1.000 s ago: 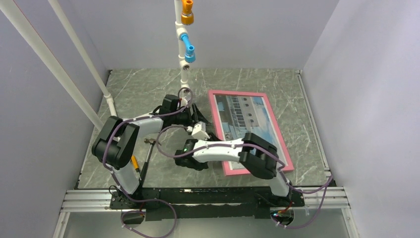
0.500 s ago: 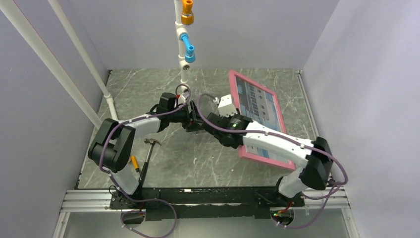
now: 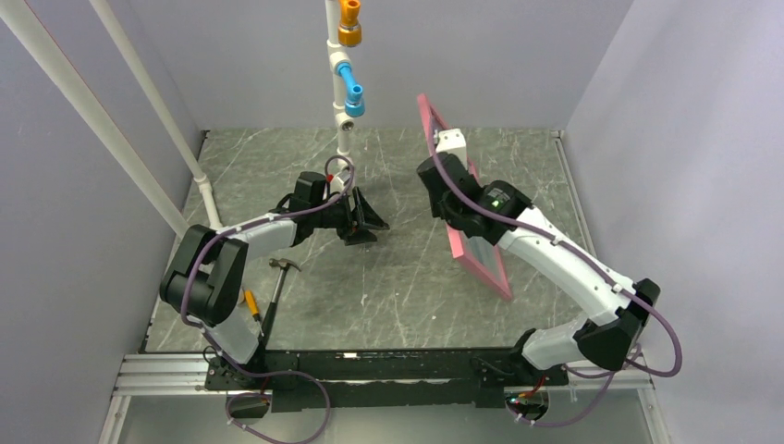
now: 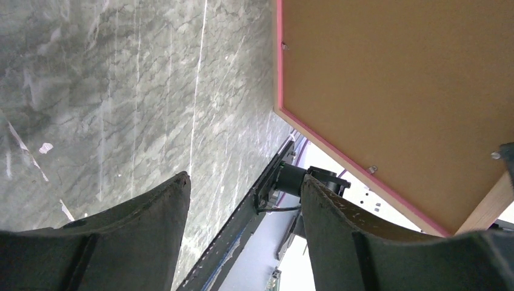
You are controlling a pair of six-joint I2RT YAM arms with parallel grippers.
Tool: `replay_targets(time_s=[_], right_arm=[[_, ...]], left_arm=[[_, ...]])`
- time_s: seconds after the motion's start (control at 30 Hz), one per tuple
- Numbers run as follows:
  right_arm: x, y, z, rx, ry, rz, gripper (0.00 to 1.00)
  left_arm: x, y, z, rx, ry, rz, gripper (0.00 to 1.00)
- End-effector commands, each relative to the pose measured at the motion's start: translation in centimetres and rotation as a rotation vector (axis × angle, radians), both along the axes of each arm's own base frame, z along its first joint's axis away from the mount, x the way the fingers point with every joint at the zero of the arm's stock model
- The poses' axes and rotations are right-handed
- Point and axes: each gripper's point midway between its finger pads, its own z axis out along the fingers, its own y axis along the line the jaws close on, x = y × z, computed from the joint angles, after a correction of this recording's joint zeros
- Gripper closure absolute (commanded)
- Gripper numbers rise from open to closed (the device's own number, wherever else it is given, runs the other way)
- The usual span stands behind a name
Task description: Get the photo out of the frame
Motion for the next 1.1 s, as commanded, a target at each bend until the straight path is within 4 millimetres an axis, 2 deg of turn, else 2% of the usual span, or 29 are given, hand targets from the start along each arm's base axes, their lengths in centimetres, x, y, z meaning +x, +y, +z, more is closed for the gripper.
replay_targets(time_s=[0.0,0.17,0.3,0.43,0.57,0.67,0.83,1.07], right_arm=[[2.0,1.5,6.4,0.268,-0.116,0.075,1.00],[3.5,1.6,7.7,0.405,-0.096,0.101,1.00],[4.5,0.9,9.2,0.512,-0.089,0.110,1.00],[5.4,-0.6,10.5,0.604,-0.089,0.100,1.00],[6.1,-2.3,10.4,0.725,-0.070,0.089,1.00],[6.8,-4.3,9.2,0.807,-0.048,0.059,1.00],[6.7,-7.6,6.2,0.958,0.005,0.021,1.00],[6.3,-13.8,0.1,1.022,0.029,-0.128,1.00]], left_arm=[[0.4,0.0,1.3,-0.021,-0.059,-0.008,0.30],[0.5,0.0,1.2,-0.017,-0.059,-0.011,0.31],[0.5,-0.1,1.0,-0.015,-0.050,-0.015,0.31],[0.4,-0.2,1.0,-0.025,-0.045,-0.018,0.31],[0.4,-0.2,1.1,-0.029,-0.044,-0.018,0.31],[0.4,-0.2,1.1,-0.033,-0.044,-0.019,0.31],[0.3,-0.3,1.3,-0.042,-0.043,-0.019,0.31],[0.2,-0.2,1.7,-0.048,-0.057,-0.020,0.31]])
